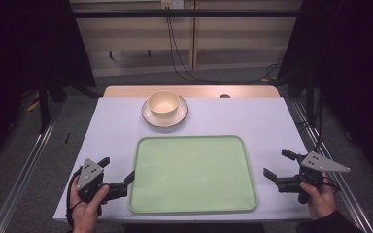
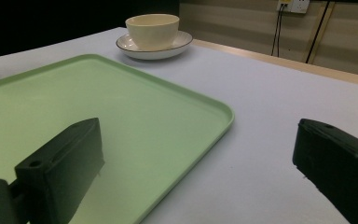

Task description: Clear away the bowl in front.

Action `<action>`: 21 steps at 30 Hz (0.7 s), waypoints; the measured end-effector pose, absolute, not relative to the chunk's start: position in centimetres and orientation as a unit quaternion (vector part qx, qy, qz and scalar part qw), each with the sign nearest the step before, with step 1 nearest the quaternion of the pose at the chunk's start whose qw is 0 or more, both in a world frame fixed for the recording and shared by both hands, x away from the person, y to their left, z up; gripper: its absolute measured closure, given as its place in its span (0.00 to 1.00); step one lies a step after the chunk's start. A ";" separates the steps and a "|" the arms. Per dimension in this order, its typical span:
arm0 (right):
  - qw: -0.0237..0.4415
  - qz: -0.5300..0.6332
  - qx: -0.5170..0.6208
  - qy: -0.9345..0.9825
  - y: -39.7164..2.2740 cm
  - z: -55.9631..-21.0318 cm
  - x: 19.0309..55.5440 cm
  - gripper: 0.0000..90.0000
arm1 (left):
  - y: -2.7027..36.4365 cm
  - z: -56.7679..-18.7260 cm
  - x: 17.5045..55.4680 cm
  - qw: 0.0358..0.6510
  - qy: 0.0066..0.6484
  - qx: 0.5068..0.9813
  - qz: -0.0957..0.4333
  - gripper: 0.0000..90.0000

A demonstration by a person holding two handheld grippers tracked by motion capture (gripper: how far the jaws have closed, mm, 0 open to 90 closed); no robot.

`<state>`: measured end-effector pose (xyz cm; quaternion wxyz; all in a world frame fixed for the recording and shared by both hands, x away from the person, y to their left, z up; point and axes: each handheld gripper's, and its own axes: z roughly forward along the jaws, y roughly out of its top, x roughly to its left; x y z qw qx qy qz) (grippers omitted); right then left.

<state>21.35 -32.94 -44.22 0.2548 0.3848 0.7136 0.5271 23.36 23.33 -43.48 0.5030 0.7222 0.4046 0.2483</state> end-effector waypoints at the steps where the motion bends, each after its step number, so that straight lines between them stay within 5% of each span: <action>1: 0.259 0.527 0.382 0.714 -33.0 -44.2 21.4 0.01 | 23.3 -43.5 23.4 0.503 0.405 0.722 0.248 0.03; 21: 0.250 0.524 0.379 0.720 -32.9 -44.7 21.5 0.01 | 23.5 -43.4 23.6 0.507 0.401 0.723 0.244 0.03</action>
